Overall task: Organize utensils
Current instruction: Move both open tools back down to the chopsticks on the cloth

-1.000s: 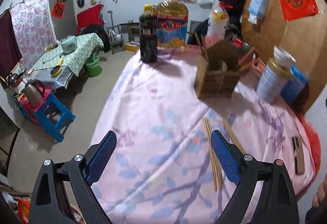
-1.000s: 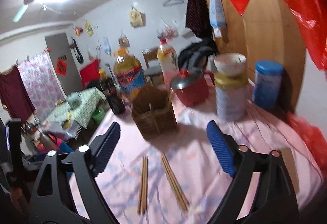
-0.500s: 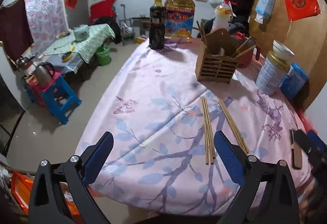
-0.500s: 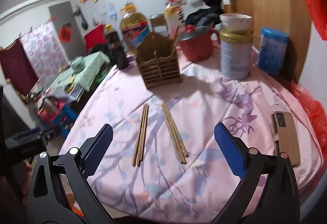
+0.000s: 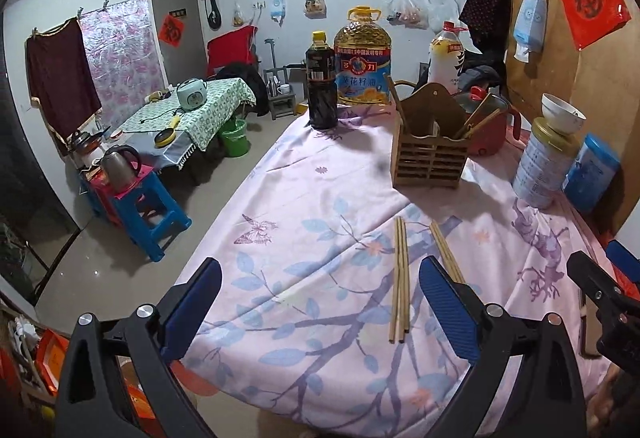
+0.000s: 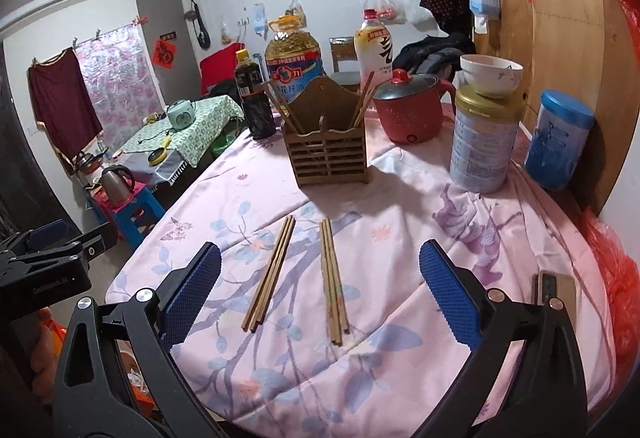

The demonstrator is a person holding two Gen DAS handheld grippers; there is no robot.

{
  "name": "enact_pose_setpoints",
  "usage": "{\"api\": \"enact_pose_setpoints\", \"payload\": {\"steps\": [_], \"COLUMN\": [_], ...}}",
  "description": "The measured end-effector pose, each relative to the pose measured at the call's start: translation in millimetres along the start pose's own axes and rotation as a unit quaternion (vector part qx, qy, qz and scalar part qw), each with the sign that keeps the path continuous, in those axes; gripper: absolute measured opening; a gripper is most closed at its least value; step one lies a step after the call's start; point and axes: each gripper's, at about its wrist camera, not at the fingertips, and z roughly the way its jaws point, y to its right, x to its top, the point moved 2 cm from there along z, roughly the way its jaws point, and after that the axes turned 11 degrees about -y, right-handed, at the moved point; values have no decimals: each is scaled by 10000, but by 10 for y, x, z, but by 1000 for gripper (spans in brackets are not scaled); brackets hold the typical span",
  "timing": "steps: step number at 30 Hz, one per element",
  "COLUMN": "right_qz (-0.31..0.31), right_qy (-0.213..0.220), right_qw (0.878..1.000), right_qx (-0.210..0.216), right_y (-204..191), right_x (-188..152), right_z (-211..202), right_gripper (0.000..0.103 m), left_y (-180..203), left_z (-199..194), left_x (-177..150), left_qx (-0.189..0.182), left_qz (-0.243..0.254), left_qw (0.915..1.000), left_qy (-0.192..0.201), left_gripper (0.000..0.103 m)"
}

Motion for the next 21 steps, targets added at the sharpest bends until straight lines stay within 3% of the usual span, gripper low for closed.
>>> {"api": "enact_pose_setpoints", "payload": {"steps": [8,14,18,21], "right_qz": [194,717,1186,1305], "right_qy": [-235,-228,-461,-693], "right_qw": [9995,9970,9912,9877], "right_qx": [115,-198,-354,-506], "right_y": [304,451,503,463], "right_x": [-24,-89,-217,-326], "right_z": [99,145,278,345], "right_gripper": [96,96,96,96], "left_y": [189,-100,-255,-265], "left_z": [148,798,1206,1421], "left_x": [-80,-204,-293,-327], "left_qx": [276,423,112,-364], "left_qz": [122,245,481,635], "left_qw": [9994,9952,9893,9838], "left_qy": [-168,-850,-1373,-1634], "left_gripper": [97,97,97,97]}}
